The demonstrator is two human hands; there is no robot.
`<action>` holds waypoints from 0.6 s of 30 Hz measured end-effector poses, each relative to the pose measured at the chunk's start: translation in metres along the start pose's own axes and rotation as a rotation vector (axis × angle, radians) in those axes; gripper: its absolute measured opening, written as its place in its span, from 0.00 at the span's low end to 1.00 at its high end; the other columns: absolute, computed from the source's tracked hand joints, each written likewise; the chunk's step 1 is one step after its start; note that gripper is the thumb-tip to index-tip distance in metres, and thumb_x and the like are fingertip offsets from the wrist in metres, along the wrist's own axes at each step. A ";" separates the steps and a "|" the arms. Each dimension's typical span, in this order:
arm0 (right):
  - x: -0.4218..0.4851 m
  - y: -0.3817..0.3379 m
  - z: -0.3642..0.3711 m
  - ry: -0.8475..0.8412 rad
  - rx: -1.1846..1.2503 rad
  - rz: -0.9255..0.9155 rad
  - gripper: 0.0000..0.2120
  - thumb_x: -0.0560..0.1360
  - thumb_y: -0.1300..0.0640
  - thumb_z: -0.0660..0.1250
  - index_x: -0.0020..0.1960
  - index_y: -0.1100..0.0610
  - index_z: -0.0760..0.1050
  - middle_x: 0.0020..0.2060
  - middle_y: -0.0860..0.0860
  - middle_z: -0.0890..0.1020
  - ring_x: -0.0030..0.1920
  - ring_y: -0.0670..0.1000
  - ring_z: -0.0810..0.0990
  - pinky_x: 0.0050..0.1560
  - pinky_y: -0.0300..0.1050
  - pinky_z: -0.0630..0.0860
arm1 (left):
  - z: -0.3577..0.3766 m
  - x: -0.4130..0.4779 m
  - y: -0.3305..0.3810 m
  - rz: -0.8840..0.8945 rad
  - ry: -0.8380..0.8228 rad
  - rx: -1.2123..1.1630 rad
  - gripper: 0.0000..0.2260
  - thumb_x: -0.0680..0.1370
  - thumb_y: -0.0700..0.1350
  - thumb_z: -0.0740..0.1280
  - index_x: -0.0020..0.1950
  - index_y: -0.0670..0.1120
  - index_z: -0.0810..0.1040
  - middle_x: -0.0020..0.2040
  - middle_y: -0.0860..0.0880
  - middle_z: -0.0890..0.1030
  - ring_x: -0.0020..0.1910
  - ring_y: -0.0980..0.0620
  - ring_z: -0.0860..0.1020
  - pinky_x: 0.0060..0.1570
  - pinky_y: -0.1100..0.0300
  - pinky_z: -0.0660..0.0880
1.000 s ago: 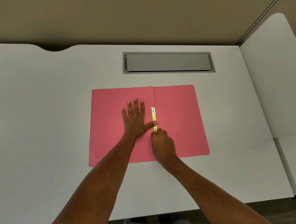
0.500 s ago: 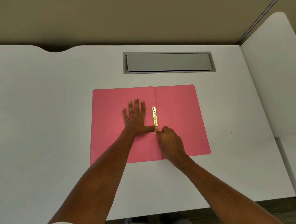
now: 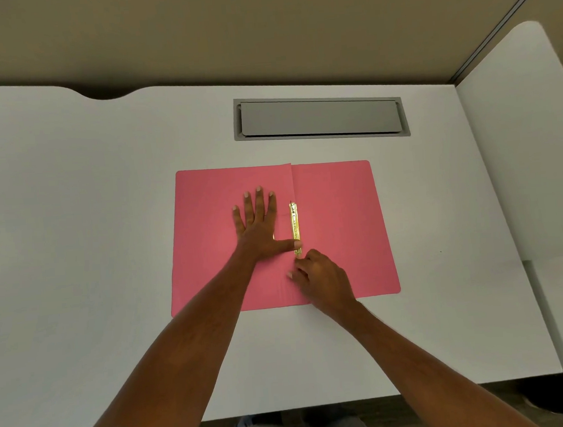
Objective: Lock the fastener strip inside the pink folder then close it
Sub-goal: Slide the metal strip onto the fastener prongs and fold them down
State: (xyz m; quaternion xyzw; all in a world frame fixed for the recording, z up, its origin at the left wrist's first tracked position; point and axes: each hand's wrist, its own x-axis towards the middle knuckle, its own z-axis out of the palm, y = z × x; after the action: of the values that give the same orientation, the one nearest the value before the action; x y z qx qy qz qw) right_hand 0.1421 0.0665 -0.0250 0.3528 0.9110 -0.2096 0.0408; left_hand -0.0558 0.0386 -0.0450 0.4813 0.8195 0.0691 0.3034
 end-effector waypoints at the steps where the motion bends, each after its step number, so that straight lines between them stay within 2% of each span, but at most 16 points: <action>1: 0.000 0.001 -0.002 0.010 0.019 0.012 0.16 0.84 0.45 0.66 0.57 0.56 0.84 0.50 0.53 0.83 0.49 0.53 0.81 0.47 0.50 0.81 | 0.001 0.000 0.000 0.004 0.005 0.002 0.62 0.74 0.75 0.69 0.88 0.47 0.33 0.86 0.40 0.28 0.86 0.34 0.29 0.82 0.30 0.32; 3: 0.006 0.003 -0.009 0.050 0.012 -0.002 0.15 0.83 0.46 0.67 0.58 0.56 0.86 0.50 0.53 0.84 0.48 0.54 0.81 0.47 0.52 0.81 | 0.001 0.001 0.000 0.006 0.005 0.014 0.61 0.74 0.76 0.68 0.88 0.48 0.33 0.86 0.40 0.28 0.86 0.34 0.29 0.83 0.29 0.32; 6: 0.028 0.003 -0.024 0.143 -0.073 -0.126 0.08 0.81 0.59 0.70 0.58 0.58 0.85 0.52 0.56 0.85 0.48 0.57 0.83 0.44 0.54 0.81 | 0.001 0.001 0.000 -0.013 -0.004 0.021 0.60 0.75 0.75 0.68 0.88 0.49 0.33 0.86 0.41 0.28 0.86 0.34 0.29 0.83 0.29 0.34; 8: 0.050 -0.001 -0.034 0.158 -0.153 -0.281 0.13 0.76 0.67 0.72 0.58 0.59 0.85 0.56 0.57 0.85 0.51 0.60 0.84 0.43 0.53 0.82 | 0.002 0.002 0.001 -0.022 -0.012 0.022 0.59 0.76 0.74 0.68 0.88 0.49 0.33 0.86 0.41 0.28 0.86 0.34 0.29 0.83 0.29 0.34; 10: 0.073 -0.004 -0.046 0.115 -0.240 -0.430 0.21 0.70 0.71 0.74 0.60 0.59 0.84 0.65 0.58 0.83 0.57 0.61 0.83 0.45 0.54 0.83 | 0.003 0.002 0.001 -0.027 -0.015 0.013 0.59 0.75 0.75 0.68 0.88 0.50 0.33 0.87 0.42 0.28 0.86 0.35 0.28 0.83 0.29 0.33; 11: 0.084 -0.006 -0.052 0.084 -0.292 -0.469 0.23 0.69 0.71 0.74 0.62 0.59 0.83 0.68 0.58 0.82 0.60 0.61 0.83 0.47 0.55 0.83 | 0.003 0.002 0.001 -0.027 -0.009 0.002 0.59 0.75 0.75 0.68 0.88 0.50 0.33 0.86 0.42 0.28 0.86 0.35 0.28 0.83 0.29 0.32; 13: 0.105 -0.004 -0.065 0.041 -0.387 -0.466 0.21 0.72 0.71 0.73 0.64 0.60 0.82 0.69 0.58 0.81 0.62 0.61 0.82 0.51 0.56 0.82 | 0.004 0.002 -0.001 -0.015 0.015 -0.011 0.61 0.74 0.76 0.68 0.88 0.49 0.33 0.86 0.41 0.28 0.85 0.35 0.28 0.83 0.30 0.32; 16: 0.130 0.009 -0.076 0.001 -0.419 -0.390 0.15 0.77 0.70 0.68 0.61 0.59 0.84 0.59 0.56 0.84 0.60 0.59 0.81 0.50 0.54 0.80 | 0.011 -0.001 -0.004 0.004 0.074 -0.015 0.61 0.72 0.77 0.68 0.89 0.49 0.35 0.87 0.40 0.29 0.86 0.34 0.29 0.83 0.30 0.32; 18: 0.142 0.014 -0.081 -0.032 -0.376 -0.330 0.10 0.80 0.64 0.70 0.59 0.57 0.85 0.54 0.54 0.85 0.56 0.57 0.82 0.49 0.52 0.82 | 0.015 -0.002 -0.006 0.013 0.109 -0.010 0.61 0.72 0.78 0.68 0.89 0.50 0.37 0.87 0.39 0.30 0.86 0.34 0.29 0.83 0.30 0.33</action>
State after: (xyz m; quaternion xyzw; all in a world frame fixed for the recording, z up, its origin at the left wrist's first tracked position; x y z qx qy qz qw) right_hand 0.0508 0.1977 0.0120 0.1821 0.9785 -0.0458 0.0855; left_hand -0.0509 0.0311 -0.0582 0.4807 0.8312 0.1014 0.2603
